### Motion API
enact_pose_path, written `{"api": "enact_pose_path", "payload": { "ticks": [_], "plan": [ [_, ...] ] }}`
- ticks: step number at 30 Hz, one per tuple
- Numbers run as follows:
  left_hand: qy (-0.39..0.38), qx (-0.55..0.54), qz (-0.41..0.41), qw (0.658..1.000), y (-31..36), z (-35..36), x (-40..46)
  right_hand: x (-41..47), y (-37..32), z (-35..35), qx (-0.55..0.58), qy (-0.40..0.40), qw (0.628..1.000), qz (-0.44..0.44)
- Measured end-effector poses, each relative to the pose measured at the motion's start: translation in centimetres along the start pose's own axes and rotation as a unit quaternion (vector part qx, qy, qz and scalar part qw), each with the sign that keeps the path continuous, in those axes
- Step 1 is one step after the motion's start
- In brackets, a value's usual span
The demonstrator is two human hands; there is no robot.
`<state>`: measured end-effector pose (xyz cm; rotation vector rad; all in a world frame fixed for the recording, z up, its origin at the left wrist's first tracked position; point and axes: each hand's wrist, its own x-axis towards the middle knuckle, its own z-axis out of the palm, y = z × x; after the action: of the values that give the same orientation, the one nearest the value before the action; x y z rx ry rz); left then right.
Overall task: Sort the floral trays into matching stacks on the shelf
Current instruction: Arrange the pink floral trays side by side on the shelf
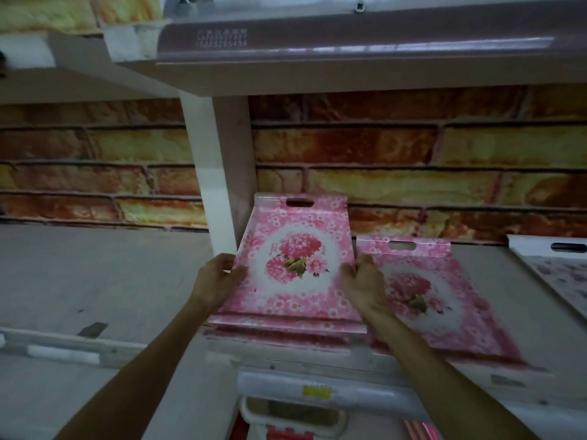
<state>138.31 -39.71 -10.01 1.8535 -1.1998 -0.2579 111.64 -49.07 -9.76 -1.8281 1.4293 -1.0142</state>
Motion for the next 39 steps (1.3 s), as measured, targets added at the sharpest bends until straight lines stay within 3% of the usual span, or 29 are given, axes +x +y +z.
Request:
{"api": "enact_pose_path", "payload": {
  "ticks": [8,14,28,34,39],
  "plan": [
    [-0.008,0.106,0.023,0.994,-1.8,0.0,0.1,-0.4,0.7,1.7,-0.196,-0.024,0.979,-0.052],
    [-0.023,0.143,0.021,0.989,-2.4,0.7,0.1,-0.4,1.5,2.1,-0.272,-0.058,0.959,-0.054],
    [-0.052,0.176,0.007,0.983,-2.5,1.5,-0.1,-0.5,1.6,2.4,-0.332,-0.059,0.940,-0.061],
    [-0.099,0.187,-0.029,0.977,-3.0,0.8,0.2,-0.6,1.7,1.2,-0.291,-0.076,0.952,-0.065],
    [-0.054,0.141,0.024,0.988,-1.2,0.1,0.1,-1.2,2.0,-3.9,-0.258,-0.044,0.961,-0.090]
  ]
}}
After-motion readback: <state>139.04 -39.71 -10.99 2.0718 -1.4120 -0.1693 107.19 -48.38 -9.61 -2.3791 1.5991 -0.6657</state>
